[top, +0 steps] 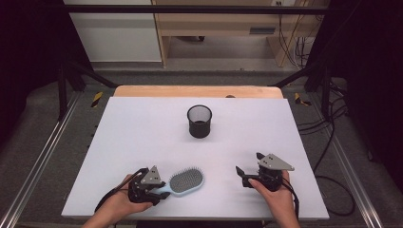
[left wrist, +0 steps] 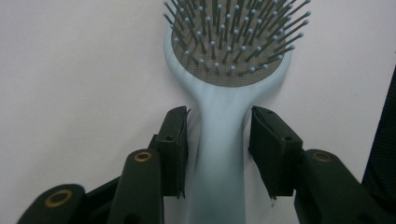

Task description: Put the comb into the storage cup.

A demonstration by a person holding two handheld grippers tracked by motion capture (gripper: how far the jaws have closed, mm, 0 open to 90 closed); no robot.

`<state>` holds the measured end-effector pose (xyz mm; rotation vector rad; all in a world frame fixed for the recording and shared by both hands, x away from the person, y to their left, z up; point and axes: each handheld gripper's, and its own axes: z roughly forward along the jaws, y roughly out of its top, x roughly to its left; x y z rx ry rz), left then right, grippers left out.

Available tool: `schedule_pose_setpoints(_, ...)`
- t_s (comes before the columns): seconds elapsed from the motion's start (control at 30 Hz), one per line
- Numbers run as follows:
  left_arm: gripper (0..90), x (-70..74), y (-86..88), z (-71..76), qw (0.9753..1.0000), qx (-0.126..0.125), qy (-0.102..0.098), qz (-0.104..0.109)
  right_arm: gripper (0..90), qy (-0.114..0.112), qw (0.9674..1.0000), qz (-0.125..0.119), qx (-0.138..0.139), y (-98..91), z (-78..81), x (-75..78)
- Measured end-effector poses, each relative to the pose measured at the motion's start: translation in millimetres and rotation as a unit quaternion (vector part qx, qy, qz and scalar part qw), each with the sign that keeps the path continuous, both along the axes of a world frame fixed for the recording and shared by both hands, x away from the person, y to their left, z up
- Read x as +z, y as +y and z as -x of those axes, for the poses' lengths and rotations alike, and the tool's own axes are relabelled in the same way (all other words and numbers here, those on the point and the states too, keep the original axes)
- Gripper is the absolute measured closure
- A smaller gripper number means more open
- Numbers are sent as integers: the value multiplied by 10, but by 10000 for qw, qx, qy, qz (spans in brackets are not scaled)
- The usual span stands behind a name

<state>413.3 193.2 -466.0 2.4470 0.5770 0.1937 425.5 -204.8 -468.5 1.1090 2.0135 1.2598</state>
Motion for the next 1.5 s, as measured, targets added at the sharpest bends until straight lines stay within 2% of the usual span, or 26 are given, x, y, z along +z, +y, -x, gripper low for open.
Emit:
schedule_pose_setpoints(0.2, 638, 9, -12, -10, 10000, -15, 1, -52, 78, -4, 10000, 2, -5, 2, 0, 1)
schedule_pose_setpoints(0.27, 684, 13, -19, -6, 10000, -50, -2, -80, 78, -4, 10000, 6, 3, 3, 1, 1)
schedule_pose_setpoints(0.53, 693, 20, -36, 17, 9999, -33, -109, -128, 79, -13, 10000, -13, 2, -1, 5, 6)
schedule_pose_setpoints(0.67, 694, 23, -48, -3, 9996, 86, -236, -97, 79, -8, 10000, -17, -6, -2, 3, 6)
schedule_pose_setpoints(0.7, 695, 40, -71, -25, 9993, 139, -341, -59, 79, -10, 10000, -20, 3, 1, 4, 7)
schedule_pose_setpoints(0.8, 695, 68, -123, -56, 9986, 208, -484, 1, 79, -11, 10000, -25, -3, 2, 6, 9)
schedule_pose_setpoints(0.83, 695, 68, -123, -56, 9986, 208, -484, 1, 79, -11, 10000, -25, -3, 2, 6, 9)
schedule_pose_setpoints(0.87, 695, 95, -180, -86, 9976, 290, -629, 66, 79, -16, 10000, -27, -7, 0, 6, 10)
schedule_pose_setpoints(0.97, 695, 112, -225, -120, 9972, 311, -673, 134, 79, -26, 10000, -42, -10, 3, 6, 15)
schedule_pose_setpoints(1.13, 695, 97, -414, -238, 9956, 362, -828, 238, 78, -37, 10000, -66, 11, 34, 9, 22)
schedule_pose_setpoints(1.27, 695, 33, -522, -286, 9948, 339, -949, 146, 78, -26, 9999, -114, 27, 60, 14, 24)
schedule_pose_setpoints(1.5, 696, -10, -621, -336, 9933, 383, -1055, 276, 79, 17, 9997, -246, 92, 112, 27, 41)
